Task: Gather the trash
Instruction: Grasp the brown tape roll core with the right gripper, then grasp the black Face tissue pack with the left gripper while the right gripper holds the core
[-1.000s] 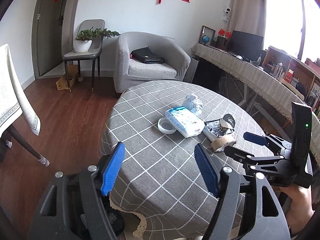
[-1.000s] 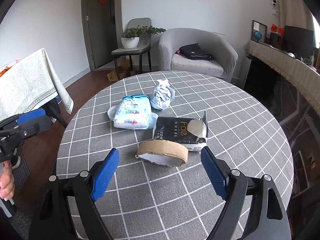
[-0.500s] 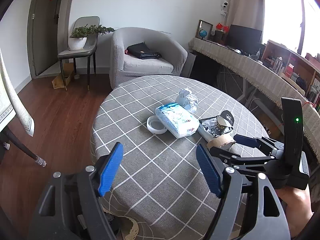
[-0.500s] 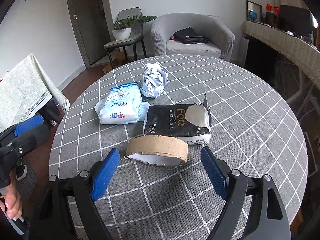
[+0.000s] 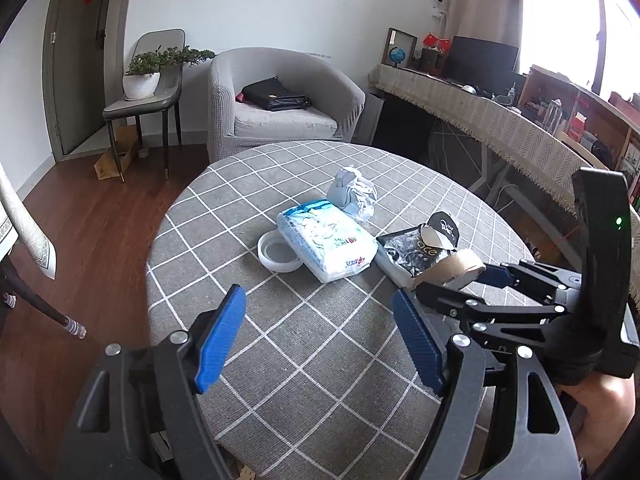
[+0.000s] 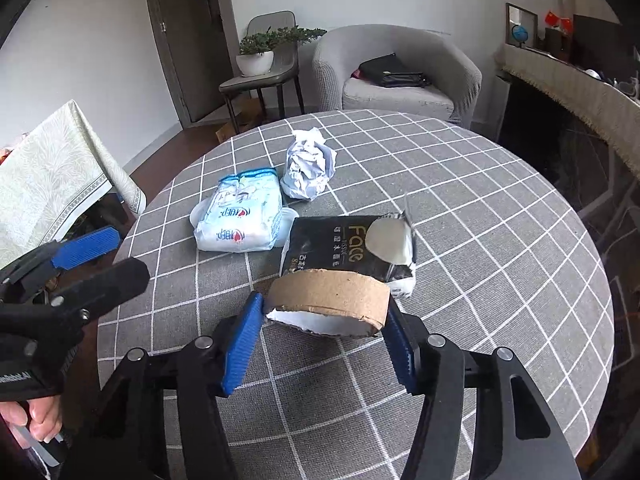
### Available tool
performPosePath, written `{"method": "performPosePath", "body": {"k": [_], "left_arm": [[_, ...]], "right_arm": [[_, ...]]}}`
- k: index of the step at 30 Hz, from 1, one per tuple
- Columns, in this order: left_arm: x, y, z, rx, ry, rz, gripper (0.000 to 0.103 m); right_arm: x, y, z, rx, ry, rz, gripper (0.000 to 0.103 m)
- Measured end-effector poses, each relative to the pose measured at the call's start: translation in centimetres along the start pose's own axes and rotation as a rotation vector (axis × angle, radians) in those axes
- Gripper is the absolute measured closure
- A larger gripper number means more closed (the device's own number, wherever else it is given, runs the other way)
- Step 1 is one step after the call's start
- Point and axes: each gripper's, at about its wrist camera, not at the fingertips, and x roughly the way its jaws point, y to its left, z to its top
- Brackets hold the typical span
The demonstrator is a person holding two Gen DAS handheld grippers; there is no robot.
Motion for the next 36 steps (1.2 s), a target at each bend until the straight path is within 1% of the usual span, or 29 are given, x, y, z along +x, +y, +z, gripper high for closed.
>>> {"method": "performPosePath", "body": {"k": [6,9,14,16,19,21,25,29,32,36], "left_arm": [[0.8,-0.7,0.2,-0.005,0.008,-0.014,0.025],[1.5,-1.3,0.4,-0.027,0.031,-0.051,0.025],[2.9,-3.2,0.3,-0.036,0.074,-0.108,0.024],[3.6,-4.1,0.3,-0.033,0.09,-0.117,0.024],[4.6,-5.3,0.4,-0.02,0.107,-0.11,0.024],[5.1,-5.7,0.6,-0.028,0.118,-0.115,0.023],[6.2,-6.7,0.8,-0.033,0.145,-0.107,0.023],[7.2,-7.6,1.0,-0.035,0.167,-0.107,0.023],[8.0,-8.0,1.4,-0.051,0.196,-0.071,0.02],[8.6,-8.5,1.9,-0.056,0.2,-0.042,0.018]], "right_arm": [[-1.7,-2.2,0.6,0.021,-0.038,-0.018,0.044],[-2.3,-3.9,0.7,0.043,-0.052,-0.041,0.044],[-3.0,-7.8,0.8,0.107,-0.063,-0.078,0.044],[-3.2,-9.1,0.8,0.127,-0.065,-0.088,0.044],[-3.3,-10.2,0.8,0.14,-0.07,-0.089,0.044],[-3.5,-10.7,0.8,0.142,-0.077,-0.086,0.044],[-3.4,-11.6,1.0,0.17,-0.083,-0.052,0.044],[-3.4,-12.2,1.2,0.171,-0.083,-0.047,0.044],[-3.5,-12.9,1.2,0.177,-0.086,-0.045,0.044],[-3.6,-13.8,1.1,0.191,-0.086,-0.03,0.044]]}}
